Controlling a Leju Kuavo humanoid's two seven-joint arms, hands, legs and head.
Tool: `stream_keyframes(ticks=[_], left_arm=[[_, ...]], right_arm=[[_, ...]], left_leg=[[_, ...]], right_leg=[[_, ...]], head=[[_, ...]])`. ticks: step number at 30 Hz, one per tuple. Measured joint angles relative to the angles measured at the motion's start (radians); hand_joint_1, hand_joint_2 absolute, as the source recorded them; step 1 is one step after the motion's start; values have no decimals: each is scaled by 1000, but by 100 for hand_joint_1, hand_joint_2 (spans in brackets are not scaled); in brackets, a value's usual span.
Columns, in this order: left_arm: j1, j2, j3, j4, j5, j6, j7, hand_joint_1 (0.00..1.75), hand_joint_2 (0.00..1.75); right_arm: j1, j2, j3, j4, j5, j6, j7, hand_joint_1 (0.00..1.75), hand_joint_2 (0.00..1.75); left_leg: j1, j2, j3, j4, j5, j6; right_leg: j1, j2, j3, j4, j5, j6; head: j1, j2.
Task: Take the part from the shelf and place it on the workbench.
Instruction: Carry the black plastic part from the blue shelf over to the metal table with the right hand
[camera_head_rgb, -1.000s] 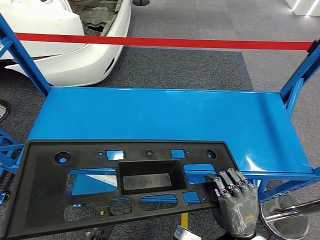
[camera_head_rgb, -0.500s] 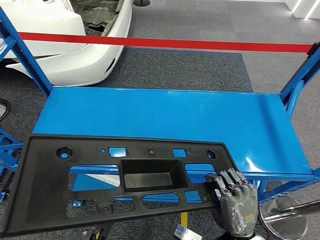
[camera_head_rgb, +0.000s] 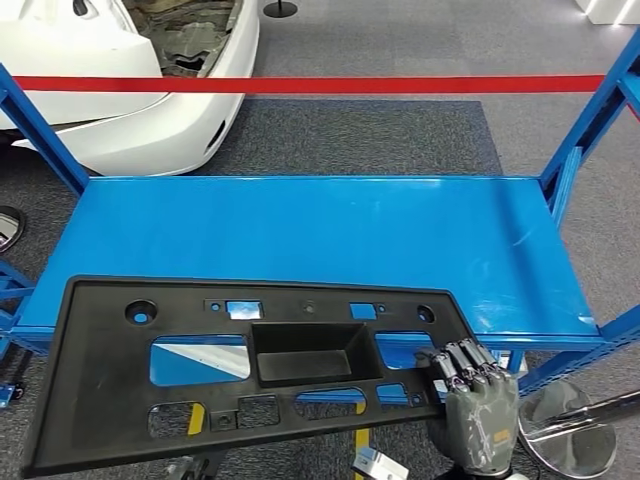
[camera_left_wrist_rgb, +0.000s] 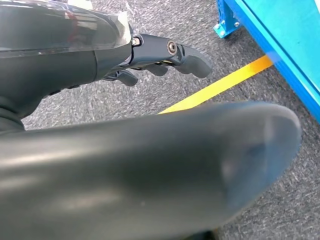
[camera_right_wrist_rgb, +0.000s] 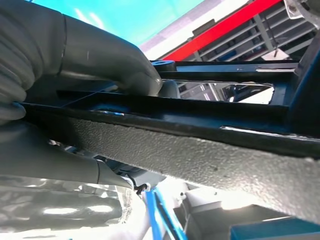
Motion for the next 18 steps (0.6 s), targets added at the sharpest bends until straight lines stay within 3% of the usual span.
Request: stream_keyframes(ticks=[2, 3, 4, 5, 7, 8, 9, 12, 14, 16, 18], left_arm=[[1, 0, 1, 0, 0, 0, 0, 0, 0], [2, 0, 1, 0, 0, 0, 0, 0, 0], [2, 0, 2, 0, 0, 0, 0, 0, 0], [2, 0, 2, 0, 0, 0, 0, 0, 0], [0, 0, 2, 0, -1, 0, 0, 0, 0], [-2, 0, 2, 0, -1, 0, -1, 0, 0], [-3, 0, 2, 0, -1, 0, -1, 0, 0], [0, -1, 3, 0, 0, 0, -1, 0, 0], [1, -1, 3, 0, 0, 0, -1, 0, 0], [1, -1, 4, 0, -1, 0, -1, 0, 0], [2, -2, 4, 0, 0, 0, -1, 0, 0]], right_arm=[[1, 2, 0, 0, -3, 1, 0, 175, 175], [2, 3, 0, 1, -3, 1, 0, 175, 175], [3, 3, 0, 1, -4, 2, 0, 175, 175], [4, 3, -1, 1, -4, 2, 0, 175, 175], [4, 3, -1, 2, -5, 2, 0, 175, 175], [4, 4, -1, 2, -6, 2, 0, 175, 175], [4, 4, -1, 2, -6, 2, 0, 175, 175], [5, 4, -1, 2, -6, 2, 0, 175, 175], [6, 4, -2, 2, -6, 2, 0, 175, 175], [7, 4, -2, 2, -6, 2, -1, 175, 175], [9, 4, -3, 4, -6, 2, -1, 175, 175]], left_leg=[[-5, 0, -49, 129, -60, 5], [-8, 0, -56, 158, -66, 9], [-11, 0, -44, 146, -53, 15], [-15, 0, -15, 97, -25, 22], [-21, 0, 58, -39, 35, 34], [-23, 0, 81, -87, 50, 37], [-25, -1, 90, -113, 56, 38], [-27, 0, 84, -125, 62, 46], [-24, 3, 79, -128, 74, 59], [-25, 6, 70, -128, 81, 67], [-29, 8, 63, -127, 88, 70]], right_leg=[[8, -3, -8, 0, 5, -10], [12, -3, -11, 1, 7, -12], [15, -3, -13, 1, 9, -13], [17, -2, -14, 1, 11, -13], [20, -1, -15, 3, 14, -9], [22, -1, -19, 5, 17, -5], [24, -1, -23, 6, 21, 1], [23, 0, -33, 9, 26, 20], [20, -1, -50, 57, -19, 31], [18, -2, -91, 181, -96, 40], [17, -2, -119, 282, -137, 44]], head=[[0, 0], [0, 0], [0, 0], [0, 0], [0, 0], [0, 0], [0, 0], [1, 0], [2, 0], [4, 0], [4, 0]])
